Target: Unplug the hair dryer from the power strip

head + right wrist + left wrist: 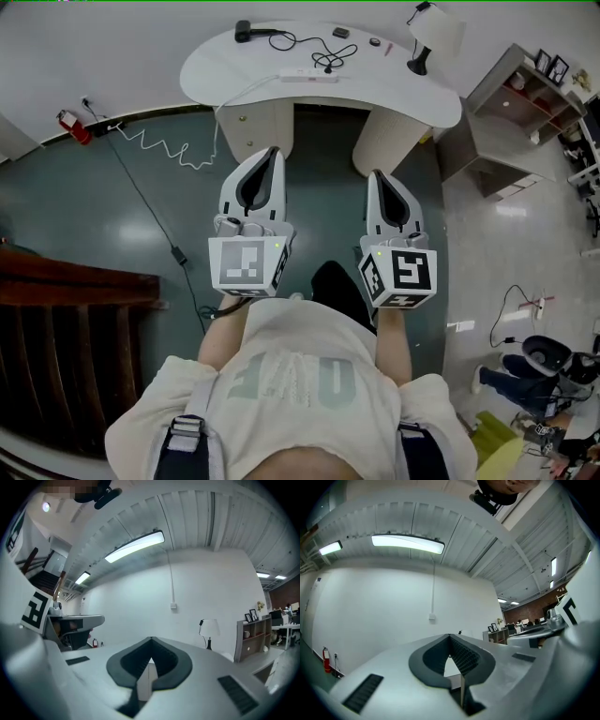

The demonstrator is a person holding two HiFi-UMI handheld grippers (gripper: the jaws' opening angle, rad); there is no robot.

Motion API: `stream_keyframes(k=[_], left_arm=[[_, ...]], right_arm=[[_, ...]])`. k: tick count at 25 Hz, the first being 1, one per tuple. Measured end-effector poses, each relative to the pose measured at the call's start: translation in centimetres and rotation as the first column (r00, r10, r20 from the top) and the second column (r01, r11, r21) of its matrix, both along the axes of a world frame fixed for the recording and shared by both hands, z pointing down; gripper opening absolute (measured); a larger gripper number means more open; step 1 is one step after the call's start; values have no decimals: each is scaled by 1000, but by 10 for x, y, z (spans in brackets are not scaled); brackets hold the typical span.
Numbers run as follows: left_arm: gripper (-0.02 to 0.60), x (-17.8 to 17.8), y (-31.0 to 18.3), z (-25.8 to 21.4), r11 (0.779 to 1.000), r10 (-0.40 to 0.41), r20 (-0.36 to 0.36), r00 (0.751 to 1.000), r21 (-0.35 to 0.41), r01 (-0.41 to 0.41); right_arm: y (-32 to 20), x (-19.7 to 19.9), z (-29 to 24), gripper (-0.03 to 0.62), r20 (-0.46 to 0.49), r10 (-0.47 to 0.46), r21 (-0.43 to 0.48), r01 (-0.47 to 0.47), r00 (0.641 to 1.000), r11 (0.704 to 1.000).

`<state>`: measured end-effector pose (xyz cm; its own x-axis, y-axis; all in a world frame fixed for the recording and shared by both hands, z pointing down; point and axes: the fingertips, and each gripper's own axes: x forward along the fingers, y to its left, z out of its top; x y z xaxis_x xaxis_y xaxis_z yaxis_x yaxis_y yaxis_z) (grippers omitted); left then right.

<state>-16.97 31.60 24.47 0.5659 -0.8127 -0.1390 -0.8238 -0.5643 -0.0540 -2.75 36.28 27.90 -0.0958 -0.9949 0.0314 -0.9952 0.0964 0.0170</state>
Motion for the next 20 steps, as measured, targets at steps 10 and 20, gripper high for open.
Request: stream_keyframes(k=[10,20], left_arm=[[5,39,-68,18,999,21,-1,1000,44,-21],[5,124,-247,11,997,-40,5,999,71,40]], right_arm=[[-66,41,23,3,-8,1,54,-1,1000,999],[-265,129,11,3,-16,-88,91,89,996,992]])
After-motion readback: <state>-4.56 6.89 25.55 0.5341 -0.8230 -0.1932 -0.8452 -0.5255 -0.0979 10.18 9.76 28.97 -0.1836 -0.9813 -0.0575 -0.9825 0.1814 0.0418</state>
